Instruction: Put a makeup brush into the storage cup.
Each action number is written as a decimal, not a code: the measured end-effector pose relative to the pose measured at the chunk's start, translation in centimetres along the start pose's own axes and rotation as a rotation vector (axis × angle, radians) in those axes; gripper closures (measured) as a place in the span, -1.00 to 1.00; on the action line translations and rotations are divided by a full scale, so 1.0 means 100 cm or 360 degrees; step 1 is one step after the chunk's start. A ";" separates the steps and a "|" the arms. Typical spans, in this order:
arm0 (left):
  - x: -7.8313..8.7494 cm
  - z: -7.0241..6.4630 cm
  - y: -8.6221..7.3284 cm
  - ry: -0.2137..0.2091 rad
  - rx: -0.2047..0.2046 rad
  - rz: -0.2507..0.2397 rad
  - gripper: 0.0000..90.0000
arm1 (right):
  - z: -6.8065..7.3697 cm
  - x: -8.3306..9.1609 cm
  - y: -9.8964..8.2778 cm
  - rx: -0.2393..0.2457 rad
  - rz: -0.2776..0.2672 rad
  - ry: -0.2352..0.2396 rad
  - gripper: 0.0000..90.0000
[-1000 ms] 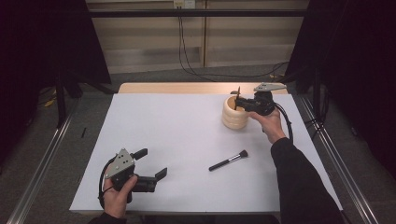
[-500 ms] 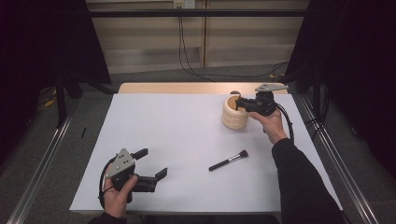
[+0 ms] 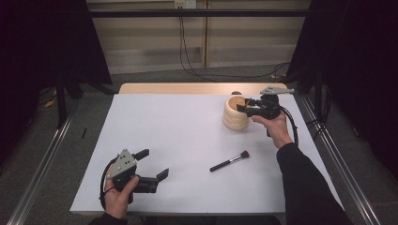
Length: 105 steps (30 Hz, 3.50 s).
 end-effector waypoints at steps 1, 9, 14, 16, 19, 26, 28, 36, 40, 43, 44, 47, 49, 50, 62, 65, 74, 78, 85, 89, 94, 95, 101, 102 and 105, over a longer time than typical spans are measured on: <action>0.000 -0.001 0.000 -0.0001 0.0011 -0.0010 -0.95 | 0.000 0.001 0.000 -0.0004 -0.0001 0.0002 -0.12; 0.000 0.000 0.000 0.0001 0.0003 -0.0002 -0.95 | 0.001 0.008 -0.006 0.0003 -0.0005 -0.0006 -0.43; -0.001 -0.001 0.000 0.0001 0.0010 -0.0010 -0.95 | 0.003 0.011 -0.006 0.0003 -0.0017 -0.0029 -0.61; 0.000 0.000 0.000 0.0003 0.0001 -0.0002 -0.95 | 0.004 0.013 -0.007 0.0003 -0.0026 -0.0021 -0.69; -0.001 -0.001 0.001 0.0002 0.0010 -0.0010 -0.95 | 0.005 0.017 -0.009 -0.0007 -0.0029 -0.0036 -0.79; -0.001 0.000 0.001 0.0005 0.0008 -0.0006 -0.95 | 0.008 0.025 -0.013 -0.0014 -0.0068 -0.0064 -0.94; -0.001 0.000 0.001 0.0010 0.0003 -0.0015 -0.95 | 0.009 0.028 -0.013 -0.0016 -0.0090 -0.0062 -0.96; 0.000 -0.001 0.002 0.0004 0.0003 -0.0029 -0.95 | 0.015 0.041 -0.015 -0.0037 -0.0172 -0.0075 -0.95; 0.000 -0.001 0.002 0.0006 0.0010 -0.0030 -0.95 | 0.021 0.050 -0.018 -0.0016 -0.0224 -0.0131 -0.93; 0.001 -0.001 0.002 0.0013 -0.0005 -0.0025 -0.95 | 0.023 0.052 -0.021 -0.0005 -0.0227 -0.0135 -0.93; 0.001 -0.001 0.003 0.0013 -0.0003 -0.0027 -0.95 | 0.024 0.054 -0.023 -0.0003 -0.0233 -0.0137 -0.93; 0.001 0.000 0.003 0.0029 -0.0007 -0.0036 -0.95 | 0.026 0.060 -0.027 0.0005 -0.0231 -0.0127 -0.95; 0.001 0.000 0.003 0.0027 0.0009 -0.0041 -0.95 | 0.027 0.064 -0.031 -0.0005 -0.0231 -0.0130 -0.95; 0.001 0.000 0.003 0.0023 0.0007 -0.0041 -0.95 | 0.027 0.068 -0.034 0.0002 -0.0230 -0.0135 -0.95; 0.002 -0.002 0.003 0.0022 -0.0014 -0.0055 -0.95 | 0.037 0.091 -0.045 0.0022 -0.0246 -0.0104 -0.97; 0.003 -0.001 0.004 0.0016 -0.0028 -0.0063 -0.95 | 0.039 0.097 -0.048 0.0033 -0.0254 -0.0108 -0.96; 0.005 0.001 0.004 0.0036 -0.0024 -0.0075 -0.95 | 0.049 0.118 -0.062 0.0020 -0.0260 -0.0114 -0.96; 0.005 -0.001 0.004 0.0031 -0.0024 -0.0079 -0.95 | 0.052 0.127 -0.067 0.0009 -0.0253 -0.0115 -0.96; 0.007 -0.002 0.004 0.0048 -0.0030 -0.0082 -0.95 | 0.057 0.141 -0.076 0.0021 -0.0215 -0.0132 -0.96; 0.008 -0.003 0.005 0.0044 -0.0035 -0.0093 -0.96 | 0.059 0.153 -0.085 0.0021 -0.0206 -0.0147 -0.96; 0.010 -0.005 0.005 0.0053 -0.0029 -0.0096 -0.96 | 0.064 0.163 -0.093 0.0007 -0.0196 -0.0137 -0.96; 0.010 -0.006 0.004 0.0055 -0.0022 -0.0103 -0.96 | 0.064 0.166 -0.095 0.0012 -0.0187 -0.0148 -0.96; 0.011 -0.005 0.003 0.0048 -0.0022 -0.0105 -0.96 | 0.066 0.180 -0.109 -0.0007 -0.0175 -0.0159 -0.96; 0.011 -0.005 0.003 0.0046 -0.0026 -0.0104 -0.96 | 0.066 0.180 -0.109 -0.0007 -0.0175 -0.0159 -0.96; 0.010 -0.006 0.004 0.0039 -0.0032 -0.0111 -0.96 | 0.069 0.185 -0.113 -0.0037 -0.0198 -0.0146 -0.97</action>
Point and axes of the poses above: each handheld gripper's, and its own axes: x roughly backward along the jaws, y roughly out of its top, z roughly to its left, the point moved 1 cm from there along -x, roughly forward along the jaws, and after that the axes turned 5 degrees about -y, right-handed, at the moved point
